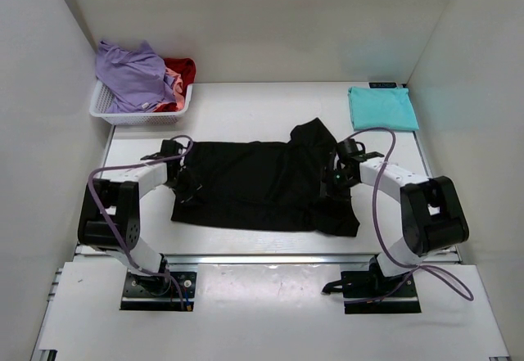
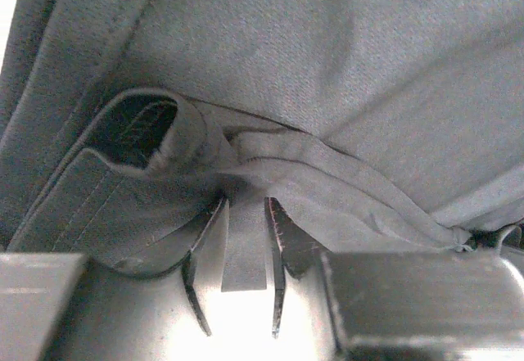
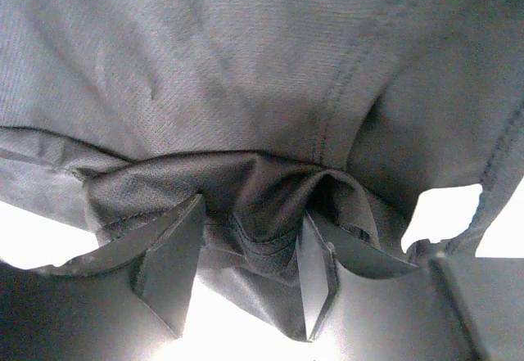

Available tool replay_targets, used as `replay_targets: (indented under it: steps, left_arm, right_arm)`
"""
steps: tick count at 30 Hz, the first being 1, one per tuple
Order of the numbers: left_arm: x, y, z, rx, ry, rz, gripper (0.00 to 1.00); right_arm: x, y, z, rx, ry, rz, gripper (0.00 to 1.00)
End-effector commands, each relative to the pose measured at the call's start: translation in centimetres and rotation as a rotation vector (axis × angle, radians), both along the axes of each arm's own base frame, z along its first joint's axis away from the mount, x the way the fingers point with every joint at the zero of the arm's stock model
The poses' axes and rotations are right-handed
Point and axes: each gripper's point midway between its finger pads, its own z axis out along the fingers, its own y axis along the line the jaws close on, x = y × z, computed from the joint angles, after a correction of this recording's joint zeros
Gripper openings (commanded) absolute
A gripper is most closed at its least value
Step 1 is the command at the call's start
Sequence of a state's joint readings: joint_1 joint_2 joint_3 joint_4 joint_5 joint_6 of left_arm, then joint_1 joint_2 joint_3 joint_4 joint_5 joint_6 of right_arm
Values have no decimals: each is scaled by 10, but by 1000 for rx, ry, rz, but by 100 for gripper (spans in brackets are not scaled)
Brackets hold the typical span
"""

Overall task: Fold and stack the t-shirts
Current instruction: Fold the flattened tshirt in 1/3 of the way, then grap the side of the flattened tshirt furthest away from the robot with both arms

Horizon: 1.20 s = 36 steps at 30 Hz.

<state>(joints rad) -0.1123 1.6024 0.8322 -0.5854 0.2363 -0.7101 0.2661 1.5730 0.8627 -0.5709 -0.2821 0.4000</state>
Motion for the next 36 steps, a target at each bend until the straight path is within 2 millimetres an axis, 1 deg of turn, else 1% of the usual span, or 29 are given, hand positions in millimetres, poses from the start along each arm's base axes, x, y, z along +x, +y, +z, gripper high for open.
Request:
replay_targets:
  steps: [1, 3, 5, 6, 7, 8, 9, 10, 11, 13, 14, 15, 16, 17, 18, 19, 20, 21, 22, 23, 24, 26, 27, 29, 30, 31, 33, 35, 36]
  left_arm:
    - [-46, 27, -18, 100, 128, 22, 36]
    - [-38, 30, -10, 107, 99, 28, 37]
    - [-32, 32, 1, 100, 79, 46, 40]
    - [-26, 32, 9, 91, 63, 58, 43]
    - [-12, 31, 20, 79, 25, 67, 48]
    - [-8, 32, 26, 70, 11, 78, 52]
    - [6, 31, 40, 61, -34, 84, 53]
    - [22, 31, 53, 55, -81, 96, 56]
    - [29, 33, 57, 53, -97, 107, 57]
    - [58, 36, 73, 47, -152, 123, 57]
    - [74, 41, 76, 52, -178, 135, 57]
    - [82, 43, 70, 63, -172, 137, 57]
    - [92, 43, 74, 60, -190, 137, 57]
    - [104, 54, 69, 64, -192, 163, 57]
    - [113, 59, 62, 65, -193, 170, 57]
    - [125, 62, 66, 64, -223, 177, 57]
    - [129, 65, 57, 71, -207, 183, 57]
    - [135, 70, 49, 79, -204, 190, 57]
    - [148, 70, 53, 75, -232, 193, 57]
    - [155, 71, 53, 79, -239, 191, 57]
    - [157, 72, 43, 85, -219, 190, 58]
    - [172, 73, 46, 105, -243, 184, 58]
    - [173, 76, 38, 113, -225, 183, 58]
    - [185, 71, 41, 102, -246, 172, 58]
    - [185, 72, 35, 110, -227, 180, 58]
    - [188, 71, 31, 98, -228, 179, 59]
    - [197, 72, 36, 99, -248, 195, 58]
    - [203, 72, 38, 99, -261, 201, 59]
    - [207, 74, 41, 94, -269, 211, 58]
  right_arm:
    - [-18, -11, 0, -24, 36, -14, 45]
    - [-14, -17, 6, -27, 29, -28, 46]
    - [1, -20, 21, -36, -19, -22, 47]
    - [9, -22, 32, -54, -44, -8, 47]
    - [11, -25, 40, -66, -56, -17, 48]
    - [27, -23, 57, -53, -107, -21, 48]
    - [38, -24, 74, -57, -160, -30, 48]
    - [46, -24, 81, -42, -186, -38, 49]
    - [63, -27, 97, -35, -242, -63, 54]
    - [96, -27, 118, -14, -337, -72, 58]
    - [106, -29, 111, -24, -330, -74, 59]
    - [119, -32, 109, -31, -327, -77, 60]
    - [135, -31, 120, -29, -367, -74, 60]
    - [145, -34, 112, -41, -350, -81, 60]
    - [158, -34, 121, -50, -379, -86, 60]
    - [173, -36, 127, -51, -404, -84, 60]
    - [180, -37, 118, -60, -387, -86, 60]
    - [190, -35, 126, -54, -409, -80, 59]
    - [199, -33, 126, -58, -414, -72, 59]
    - [203, -34, 117, -61, -392, -73, 59]
    - [209, -29, 122, -61, -408, -61, 58]
    - [219, -29, 114, -68, -397, -59, 58]
    - [221, -30, 109, -74, -388, -62, 58]
    - [228, -30, 102, -83, -381, -59, 59]
    - [231, -31, 94, -87, -365, -58, 59]
    - [236, -33, 95, -91, -374, -62, 59]
    - [241, -35, 83, -102, -351, -68, 60]
    - [250, -39, 79, -118, -355, -69, 60]
    - [249, -39, 67, -116, -328, -71, 60]
